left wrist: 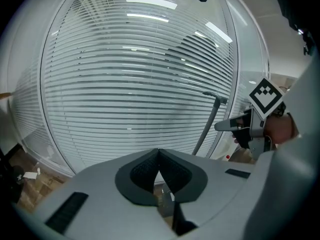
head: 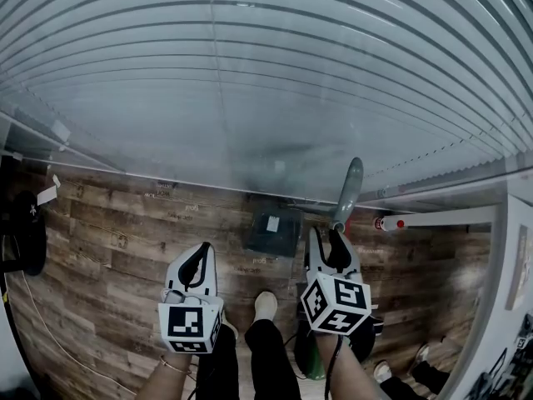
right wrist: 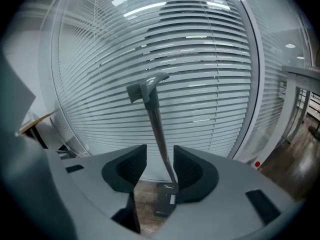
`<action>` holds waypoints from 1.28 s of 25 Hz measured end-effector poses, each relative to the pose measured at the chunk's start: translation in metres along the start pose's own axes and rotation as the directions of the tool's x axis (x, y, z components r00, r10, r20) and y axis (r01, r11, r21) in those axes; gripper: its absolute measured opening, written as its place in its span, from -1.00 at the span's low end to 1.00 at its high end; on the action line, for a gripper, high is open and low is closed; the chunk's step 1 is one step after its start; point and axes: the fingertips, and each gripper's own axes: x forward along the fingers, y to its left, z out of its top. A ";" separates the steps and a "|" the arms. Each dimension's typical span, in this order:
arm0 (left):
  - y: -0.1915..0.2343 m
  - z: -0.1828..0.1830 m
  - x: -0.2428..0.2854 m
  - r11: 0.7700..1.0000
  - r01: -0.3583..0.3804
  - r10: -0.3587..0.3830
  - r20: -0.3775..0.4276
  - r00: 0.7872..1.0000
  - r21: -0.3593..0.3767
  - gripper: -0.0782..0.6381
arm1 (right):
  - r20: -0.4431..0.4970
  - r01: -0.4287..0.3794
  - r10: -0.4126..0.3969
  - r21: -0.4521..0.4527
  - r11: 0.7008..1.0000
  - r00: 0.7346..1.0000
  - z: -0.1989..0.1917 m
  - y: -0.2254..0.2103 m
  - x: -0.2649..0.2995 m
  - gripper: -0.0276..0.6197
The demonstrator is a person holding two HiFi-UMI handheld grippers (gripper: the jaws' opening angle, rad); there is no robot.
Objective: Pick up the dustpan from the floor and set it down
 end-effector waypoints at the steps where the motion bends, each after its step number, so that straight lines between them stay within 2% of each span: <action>1: 0.001 -0.001 0.000 1.000 -0.002 0.002 -0.001 1.000 -0.002 -0.73 | -0.001 -0.001 0.001 -0.004 1.000 1.000 0.000 0.001 0.002 -0.38; 16: 0.009 -0.015 0.002 0.999 -0.027 0.027 -0.027 0.999 -0.030 -0.73 | -0.001 -0.010 0.010 -0.004 1.000 1.000 0.008 0.003 0.027 -0.36; 28: 0.016 -0.023 0.003 0.998 -0.043 0.042 -0.043 0.998 -0.044 -0.73 | 0.017 0.023 -0.023 -0.019 1.000 1.000 0.015 0.000 0.037 -0.37; 32: 0.017 -0.026 0.004 0.998 -0.048 0.046 -0.050 0.998 -0.049 -0.73 | 0.023 0.039 -0.038 -0.039 0.998 0.999 0.016 -0.001 0.039 -0.46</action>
